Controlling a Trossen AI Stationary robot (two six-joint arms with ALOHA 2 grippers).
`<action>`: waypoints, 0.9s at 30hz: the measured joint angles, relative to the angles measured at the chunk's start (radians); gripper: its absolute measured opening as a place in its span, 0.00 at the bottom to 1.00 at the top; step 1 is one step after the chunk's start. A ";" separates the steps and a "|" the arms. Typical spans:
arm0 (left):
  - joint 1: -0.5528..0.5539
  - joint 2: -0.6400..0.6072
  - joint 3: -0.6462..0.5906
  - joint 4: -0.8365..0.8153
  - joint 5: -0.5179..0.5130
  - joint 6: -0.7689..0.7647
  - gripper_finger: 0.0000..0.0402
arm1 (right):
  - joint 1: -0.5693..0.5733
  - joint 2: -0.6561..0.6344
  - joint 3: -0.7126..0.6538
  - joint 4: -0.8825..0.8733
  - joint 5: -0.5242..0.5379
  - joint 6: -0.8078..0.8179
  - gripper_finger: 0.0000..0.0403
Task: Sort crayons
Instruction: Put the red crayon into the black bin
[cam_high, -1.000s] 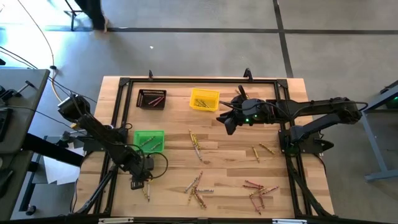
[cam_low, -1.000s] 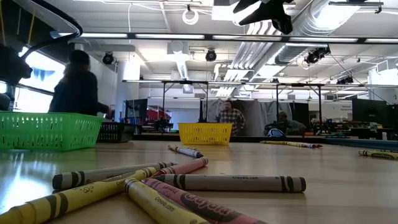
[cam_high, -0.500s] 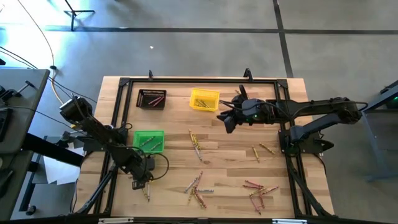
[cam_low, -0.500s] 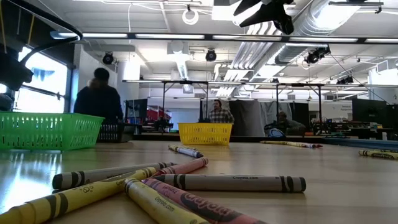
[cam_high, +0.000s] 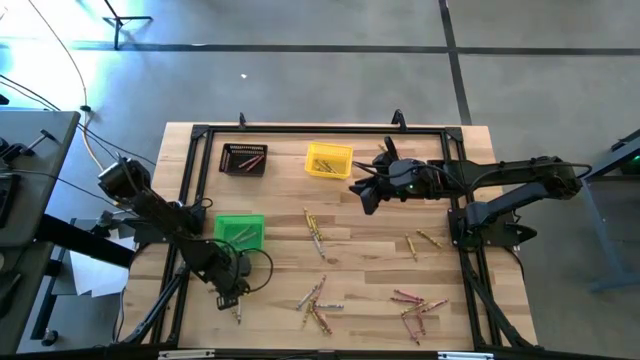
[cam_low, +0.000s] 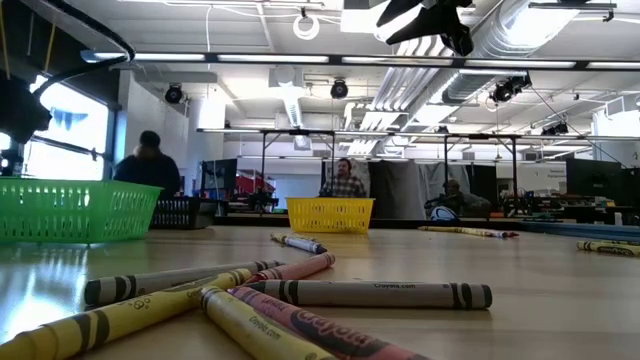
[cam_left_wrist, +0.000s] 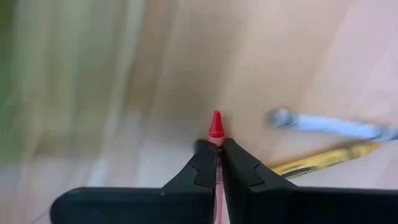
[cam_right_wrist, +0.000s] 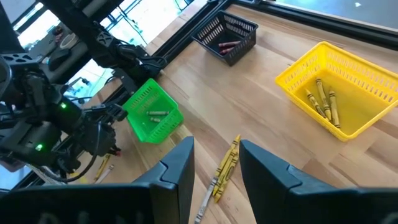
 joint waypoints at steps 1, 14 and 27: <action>0.000 0.000 0.018 0.008 -0.003 0.000 0.00 | 0.000 0.000 0.000 -0.001 -0.001 -0.008 0.28; 0.009 -0.006 0.167 -0.131 -0.079 -0.007 0.00 | 0.000 0.000 0.000 -0.014 -0.001 -0.018 0.28; 0.159 -0.041 0.455 -0.573 -0.527 0.115 0.00 | 0.000 0.000 0.000 -0.014 -0.001 -0.019 0.28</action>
